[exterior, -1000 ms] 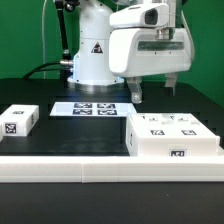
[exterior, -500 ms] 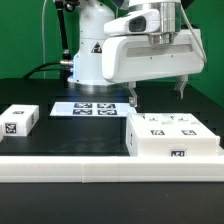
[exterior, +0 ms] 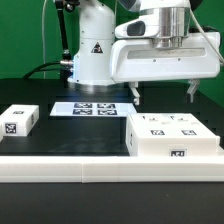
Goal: Assemble cabinet
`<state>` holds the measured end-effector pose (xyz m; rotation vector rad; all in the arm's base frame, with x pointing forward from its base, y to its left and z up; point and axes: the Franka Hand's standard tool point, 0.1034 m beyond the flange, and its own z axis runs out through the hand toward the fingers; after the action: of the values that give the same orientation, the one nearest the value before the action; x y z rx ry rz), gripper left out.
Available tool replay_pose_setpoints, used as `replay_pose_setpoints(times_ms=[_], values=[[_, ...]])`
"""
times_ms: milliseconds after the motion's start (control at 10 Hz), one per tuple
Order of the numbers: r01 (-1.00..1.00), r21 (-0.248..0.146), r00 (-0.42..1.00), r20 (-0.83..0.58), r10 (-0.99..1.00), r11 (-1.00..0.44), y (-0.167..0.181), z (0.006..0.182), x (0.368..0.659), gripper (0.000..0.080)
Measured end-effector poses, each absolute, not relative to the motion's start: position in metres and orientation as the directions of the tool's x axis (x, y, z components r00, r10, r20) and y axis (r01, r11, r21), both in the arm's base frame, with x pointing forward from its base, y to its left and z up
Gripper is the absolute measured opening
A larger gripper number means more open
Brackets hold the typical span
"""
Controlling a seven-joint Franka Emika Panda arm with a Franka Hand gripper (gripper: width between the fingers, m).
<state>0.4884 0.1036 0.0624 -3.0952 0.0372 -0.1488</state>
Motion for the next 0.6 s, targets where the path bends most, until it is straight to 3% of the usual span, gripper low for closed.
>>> replay_pose_setpoints(times_ms=[200, 400, 600], values=[[-0.124, -0.063, 0.987, 0.094, -0.130, -0.990, 0.103, 0.060, 0.488, 0.0797], [-0.096, -0.060, 0.990, 0.096, -0.101, -0.994, 0.103, 0.060, 0.488, 0.0797], [-0.080, -0.057, 0.992, 0.095, -0.085, -0.995, 0.101, 0.045, 0.485, 0.0797]])
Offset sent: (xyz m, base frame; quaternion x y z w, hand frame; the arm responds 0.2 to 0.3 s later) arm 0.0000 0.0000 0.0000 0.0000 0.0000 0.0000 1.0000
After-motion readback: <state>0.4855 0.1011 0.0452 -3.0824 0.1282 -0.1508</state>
